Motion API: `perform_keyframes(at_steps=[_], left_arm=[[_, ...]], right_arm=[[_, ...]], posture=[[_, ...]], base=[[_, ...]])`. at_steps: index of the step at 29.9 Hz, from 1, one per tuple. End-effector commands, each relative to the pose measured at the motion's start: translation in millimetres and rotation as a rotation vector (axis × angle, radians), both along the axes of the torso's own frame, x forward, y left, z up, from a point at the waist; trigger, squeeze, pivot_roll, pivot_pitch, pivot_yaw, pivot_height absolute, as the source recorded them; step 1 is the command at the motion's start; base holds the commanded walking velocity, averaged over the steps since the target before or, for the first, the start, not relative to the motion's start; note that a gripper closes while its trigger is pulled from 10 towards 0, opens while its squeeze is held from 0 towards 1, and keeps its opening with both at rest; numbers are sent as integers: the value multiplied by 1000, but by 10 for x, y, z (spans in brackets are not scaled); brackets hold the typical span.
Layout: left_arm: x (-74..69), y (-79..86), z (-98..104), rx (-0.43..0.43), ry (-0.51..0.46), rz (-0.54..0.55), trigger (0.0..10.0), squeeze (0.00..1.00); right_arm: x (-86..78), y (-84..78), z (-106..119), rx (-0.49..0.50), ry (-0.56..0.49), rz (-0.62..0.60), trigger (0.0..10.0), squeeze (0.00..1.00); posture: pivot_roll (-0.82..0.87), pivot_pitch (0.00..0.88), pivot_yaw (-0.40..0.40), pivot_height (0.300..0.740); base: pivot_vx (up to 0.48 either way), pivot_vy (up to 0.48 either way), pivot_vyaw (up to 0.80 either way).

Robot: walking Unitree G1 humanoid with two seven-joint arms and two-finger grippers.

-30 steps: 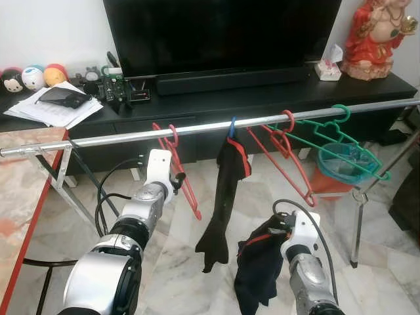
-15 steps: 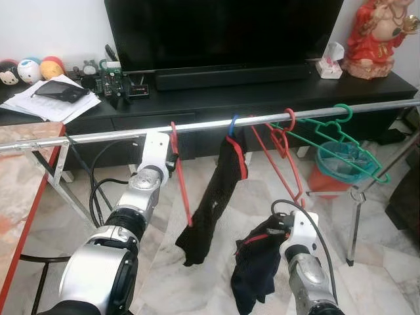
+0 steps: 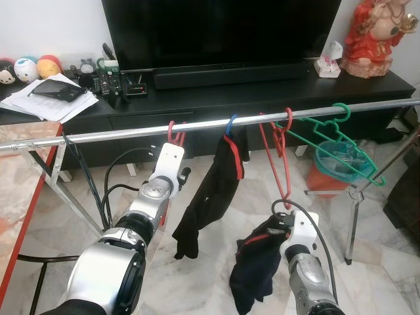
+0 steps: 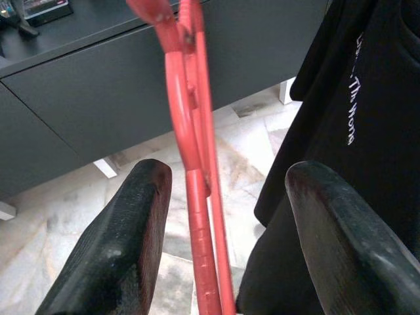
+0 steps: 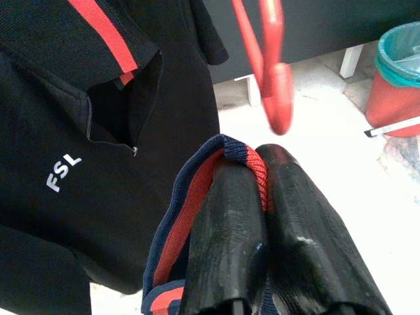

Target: Hang hanger

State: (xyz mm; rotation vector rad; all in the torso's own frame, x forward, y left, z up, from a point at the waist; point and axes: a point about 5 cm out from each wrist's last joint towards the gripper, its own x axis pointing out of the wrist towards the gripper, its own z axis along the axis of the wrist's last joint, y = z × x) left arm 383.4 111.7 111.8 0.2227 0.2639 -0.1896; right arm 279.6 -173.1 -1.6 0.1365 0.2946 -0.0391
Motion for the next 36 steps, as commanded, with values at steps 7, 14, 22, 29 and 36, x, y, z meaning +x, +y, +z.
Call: perform_keyframes(at_steps=[7,14,22,29,36], left_arm=[[23,-9,41,-25,-14,-4,10000,0],[25,8,59,-56,-50,27,10000,0],[3,-47,10,-61,-24,8,10000,0],[-1,-79,2,-97,-7,8,9843,0],[6,-74,11,-103,-10,31,6588,0]], right_arm=[[35,-42,48,-7,-20,-2,10000,0],[36,-38,48,-6,-20,1,10000,0],[36,-50,53,-8,-24,-2,10000,0],[39,-74,63,-11,-29,-6,10000,0],[36,-80,60,-13,-27,-4,10000,0]], posture=[[-7,38,-41,740],[-13,37,-42,740],[-27,35,-41,740],[-36,33,-40,740],[-37,24,-39,740]], base=[[0,0,0],[0,0,0],[0,0,0],[0,0,0],[0,0,0]])
